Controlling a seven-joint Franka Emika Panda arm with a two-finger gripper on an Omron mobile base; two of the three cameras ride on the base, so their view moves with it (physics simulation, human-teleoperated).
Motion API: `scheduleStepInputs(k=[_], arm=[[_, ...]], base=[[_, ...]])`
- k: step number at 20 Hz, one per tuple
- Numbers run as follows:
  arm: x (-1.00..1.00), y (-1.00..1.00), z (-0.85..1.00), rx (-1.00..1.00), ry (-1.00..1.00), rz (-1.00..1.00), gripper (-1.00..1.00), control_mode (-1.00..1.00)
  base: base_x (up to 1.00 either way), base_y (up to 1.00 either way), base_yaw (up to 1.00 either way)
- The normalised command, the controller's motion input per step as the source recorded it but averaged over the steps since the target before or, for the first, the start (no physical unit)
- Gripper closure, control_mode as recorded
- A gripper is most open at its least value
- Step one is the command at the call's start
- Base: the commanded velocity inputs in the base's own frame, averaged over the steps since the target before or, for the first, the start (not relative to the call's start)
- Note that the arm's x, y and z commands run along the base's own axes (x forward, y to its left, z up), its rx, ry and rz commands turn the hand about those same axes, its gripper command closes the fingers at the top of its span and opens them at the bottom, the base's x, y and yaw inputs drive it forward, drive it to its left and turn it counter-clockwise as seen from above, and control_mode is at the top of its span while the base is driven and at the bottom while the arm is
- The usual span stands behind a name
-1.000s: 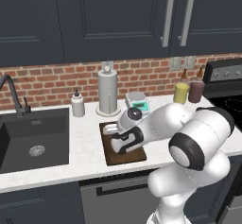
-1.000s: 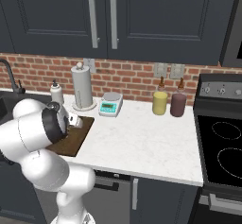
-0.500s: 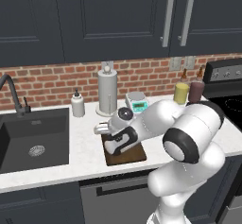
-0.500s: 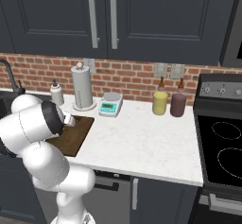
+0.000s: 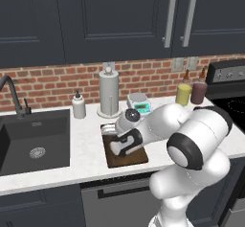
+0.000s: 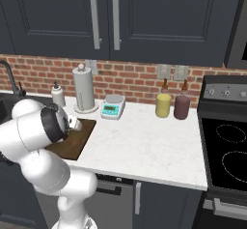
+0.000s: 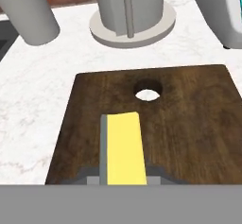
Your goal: Pick up the sponge from the counter and clean the cutting board by briefly scrubbing or pressing down on the cutting board. Once finished, release the sponge.
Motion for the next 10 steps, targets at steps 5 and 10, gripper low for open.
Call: scheduleStepInputs(k=[5,10], arm=[[0.00,-0.92,0.00,0.00,0.00,-0.02,1.00,-1.00],[0.02,-0.77,0.00,0.00,0.00,0.00,1.00,-1.00]], base=[[0.00,0.00,0.00],[0.00,0.00,0.00]])
